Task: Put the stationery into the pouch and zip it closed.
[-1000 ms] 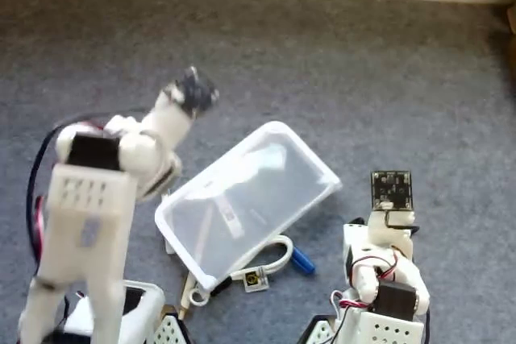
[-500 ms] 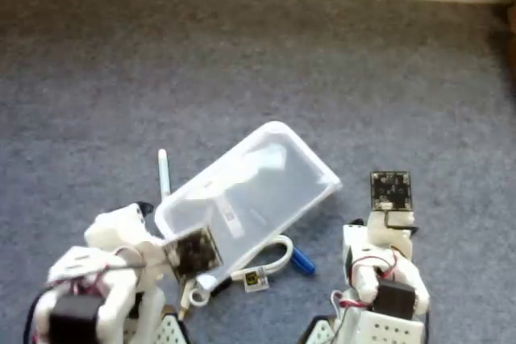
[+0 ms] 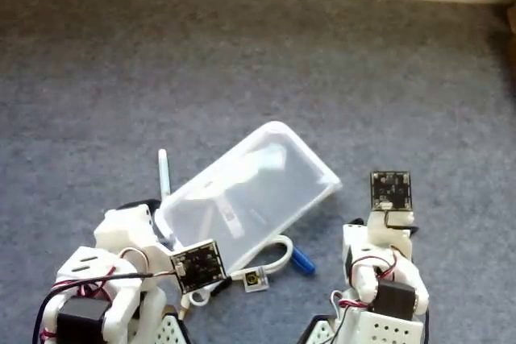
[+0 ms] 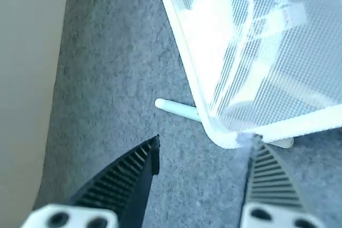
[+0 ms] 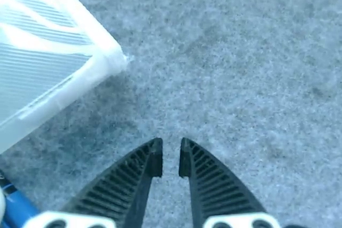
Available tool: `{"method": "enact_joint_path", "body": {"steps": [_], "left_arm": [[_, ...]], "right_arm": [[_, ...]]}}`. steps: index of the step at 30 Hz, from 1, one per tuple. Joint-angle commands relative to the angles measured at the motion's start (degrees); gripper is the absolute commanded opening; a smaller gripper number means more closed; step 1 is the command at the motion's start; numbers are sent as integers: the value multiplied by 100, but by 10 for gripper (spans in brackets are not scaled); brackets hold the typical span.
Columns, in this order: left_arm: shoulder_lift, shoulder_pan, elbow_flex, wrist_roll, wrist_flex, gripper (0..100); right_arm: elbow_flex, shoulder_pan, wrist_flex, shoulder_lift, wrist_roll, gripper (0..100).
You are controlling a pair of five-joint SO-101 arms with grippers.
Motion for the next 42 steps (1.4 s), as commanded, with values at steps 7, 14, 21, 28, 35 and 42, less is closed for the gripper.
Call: {"method": "enact_joint_path", "body": {"steps": [7, 14, 21, 28, 35, 42], "left_arm": [[3213, 154, -1165, 53, 18, 262], [4084, 629, -857, -176, -519, 261], [3327, 1323, 145, 607, -1662, 259], [1789, 1930, 743, 1029, -1653, 232], [365, 2659, 1068, 1565, -1187, 223], [110, 3196, 1745, 1609, -1222, 147]], "right_arm": [[-31, -382, -497, -57, 18, 74], [-31, -374, -497, -57, 18, 74], [-31, -374, -488, -57, -132, 74], [-31, -400, -497, -57, -149, 74], [-31, -400, -497, -57, -149, 74], [-31, -400, -497, -57, -167, 74]]}}
